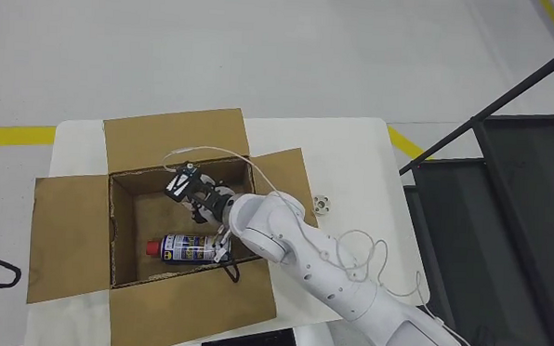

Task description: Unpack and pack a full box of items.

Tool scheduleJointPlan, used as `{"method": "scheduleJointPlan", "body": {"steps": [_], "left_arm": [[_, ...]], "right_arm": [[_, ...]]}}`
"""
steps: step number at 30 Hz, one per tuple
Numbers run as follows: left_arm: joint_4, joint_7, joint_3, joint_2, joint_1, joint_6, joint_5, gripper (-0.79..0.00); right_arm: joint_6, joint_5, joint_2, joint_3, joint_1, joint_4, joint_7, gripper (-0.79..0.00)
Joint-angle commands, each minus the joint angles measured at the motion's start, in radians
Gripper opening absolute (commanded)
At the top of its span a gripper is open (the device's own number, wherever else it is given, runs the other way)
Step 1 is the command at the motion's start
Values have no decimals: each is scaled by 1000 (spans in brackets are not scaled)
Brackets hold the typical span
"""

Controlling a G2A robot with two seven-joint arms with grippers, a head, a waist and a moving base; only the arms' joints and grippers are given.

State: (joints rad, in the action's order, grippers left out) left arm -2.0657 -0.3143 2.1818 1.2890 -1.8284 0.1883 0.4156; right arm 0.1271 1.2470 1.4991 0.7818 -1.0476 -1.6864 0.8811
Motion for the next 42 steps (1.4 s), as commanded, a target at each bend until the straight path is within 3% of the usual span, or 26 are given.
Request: {"method": "scheduleJointPlan", "body": {"steps": [1, 17, 33, 42], "left_arm": [[0, 0, 0, 0, 0, 0, 0, 0], [0, 0, 0, 0, 0, 0, 0, 0], [0, 0, 0, 0, 0, 0, 0, 0], [0, 0, 0, 0, 0, 0, 0, 0]], "right_arm": [[2, 6, -3, 8, -7, -14, 4, -785], [52, -5, -40, 152, -125, -197, -17, -785], [110, -36, -99, 429, -378, -438, -119, -785], [106, -32, -120, 537, -498, -481, -180, -785]]}}
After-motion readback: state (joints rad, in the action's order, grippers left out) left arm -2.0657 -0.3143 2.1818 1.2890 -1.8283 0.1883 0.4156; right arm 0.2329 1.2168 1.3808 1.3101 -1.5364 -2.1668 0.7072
